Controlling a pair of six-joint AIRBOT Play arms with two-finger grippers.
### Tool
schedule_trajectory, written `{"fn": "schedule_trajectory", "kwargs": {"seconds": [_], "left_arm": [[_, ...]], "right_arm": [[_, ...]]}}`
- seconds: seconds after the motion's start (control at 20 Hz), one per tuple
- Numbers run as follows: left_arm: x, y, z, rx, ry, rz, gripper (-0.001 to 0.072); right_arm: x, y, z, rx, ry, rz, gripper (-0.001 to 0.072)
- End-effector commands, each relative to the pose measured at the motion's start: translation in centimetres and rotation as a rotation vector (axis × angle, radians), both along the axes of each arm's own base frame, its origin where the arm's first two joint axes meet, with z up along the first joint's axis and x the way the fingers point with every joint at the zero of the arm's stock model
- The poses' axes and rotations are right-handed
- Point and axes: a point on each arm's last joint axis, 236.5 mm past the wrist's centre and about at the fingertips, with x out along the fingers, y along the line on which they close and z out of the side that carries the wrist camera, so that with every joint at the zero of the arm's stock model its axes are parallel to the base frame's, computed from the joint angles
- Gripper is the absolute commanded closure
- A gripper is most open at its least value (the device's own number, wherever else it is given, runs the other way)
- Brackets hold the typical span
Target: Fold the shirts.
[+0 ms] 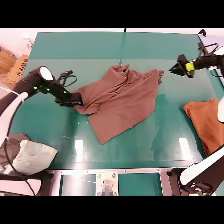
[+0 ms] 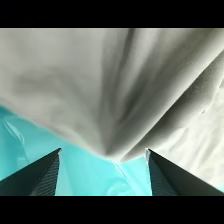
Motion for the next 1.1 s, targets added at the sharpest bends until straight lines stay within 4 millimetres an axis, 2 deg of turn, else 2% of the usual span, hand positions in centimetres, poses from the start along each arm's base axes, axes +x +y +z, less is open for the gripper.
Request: {"fn": "schedule_trajectory", "kwargs": {"seconds": [0.0, 0.05, 0.15, 0.3, 0.35, 0.4, 0.45, 0.5, 0.6, 0.7, 0.85, 0.95, 1.0, 1.05], "left_arm": [[2.2, 3.5, 2.1, -0.007, -0.048, 0.064, 0.0103], [3.0, 5.0, 2.5, -0.015, -0.061, 0.107, 0.0103], [4.0, 7.3, 3.1, -0.082, -0.079, 0.176, 0.0103], [4.7, 9.9, 3.8, -0.173, -0.093, 0.250, 0.0103], [4.7, 10.7, 3.8, -0.172, -0.095, 0.264, 0.0103], [4.6, 11.2, 3.8, -0.174, -0.098, 0.256, 0.0104], [4.4, 11.5, 3.8, -0.174, -0.099, 0.244, 0.0103], [4.2, 11.4, 3.8, -0.177, -0.095, 0.236, 0.0103], [4.2, 11.3, 3.9, -0.183, -0.094, 0.235, 0.0103], [4.2, 11.3, 3.9, -0.183, -0.094, 0.236, 0.0103], [4.1, 11.3, 3.9, -0.184, -0.093, 0.235, 0.0103], [4.1, 11.3, 3.9, -0.184, -0.093, 0.236, 0.0104], [4.1, 11.3, 3.9, -0.184, -0.092, 0.235, 0.0103], [4.0, 11.2, 3.9, -0.186, -0.086, 0.231, 0.0103]], "right_arm": [[-7.1, -4.0, 0.1, -0.163, 0.219, -0.031, 0.0576], [-8.9, -3.8, 0.0, -0.186, 0.252, -0.026, 0.0576], [-12.5, -1.4, -0.6, -0.174, 0.293, -0.007, 0.0578], [-18.2, 4.5, -3.0, -0.108, 0.319, 0.029, 0.0572], [-20.0, 6.8, -4.1, -0.066, 0.333, 0.041, 0.0498], [-21.7, 9.2, -5.3, -0.017, 0.347, 0.049, 0.0362], [-22.9, 11.2, -6.6, 0.024, 0.357, 0.049, 0.0319], [-23.9, 13.3, -8.1, 0.067, 0.367, 0.042, 0.0319], [-24.5, 17.2, -10.6, 0.139, 0.345, 0.006, 0.0318], [-24.0, 20.5, -11.7, 0.184, 0.296, -0.006, 0.0318], [-23.1, 23.9, -12.7, 0.195, 0.257, -0.010, 0.0318], [-23.2, 25.3, -13.1, 0.210, 0.265, -0.010, 0.0320], [-23.5, 25.6, -13.2, 0.208, 0.268, 0.012, 0.0335], [-24.0, 25.9, -13.1, 0.211, 0.274, 0.037, 0.0458]]}}
